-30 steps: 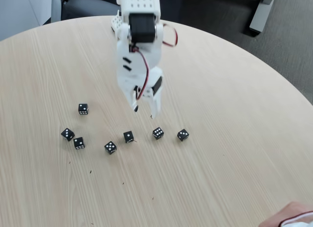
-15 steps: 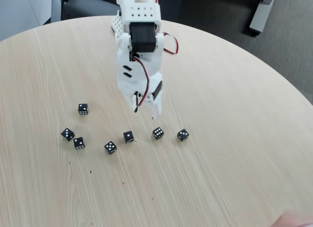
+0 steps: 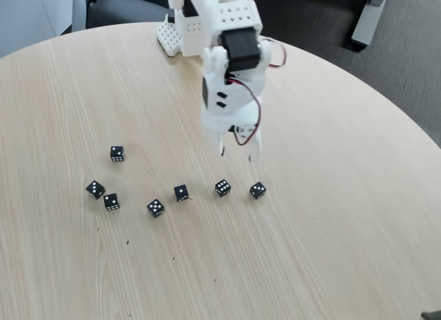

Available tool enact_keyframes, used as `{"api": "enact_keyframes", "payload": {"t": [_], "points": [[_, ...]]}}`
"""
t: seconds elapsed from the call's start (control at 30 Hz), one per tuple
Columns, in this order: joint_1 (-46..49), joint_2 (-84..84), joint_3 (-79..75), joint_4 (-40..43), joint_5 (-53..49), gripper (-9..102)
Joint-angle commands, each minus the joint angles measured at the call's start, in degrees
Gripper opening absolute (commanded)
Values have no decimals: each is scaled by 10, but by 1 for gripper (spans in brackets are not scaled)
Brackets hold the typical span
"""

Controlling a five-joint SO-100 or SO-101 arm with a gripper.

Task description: Pick up the dice with number 6

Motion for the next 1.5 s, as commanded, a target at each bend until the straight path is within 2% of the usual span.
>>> {"api": "enact_keyframes", "payload": {"t": [0.0, 0.73, 1.03, 1.47], "points": [[-1, -4, -11, -3, -2, 20], [98, -28, -18, -12, -24, 22], [98, -56, -11, -145, -29, 23], [98, -58, -11, -199, -91, 24]]}}
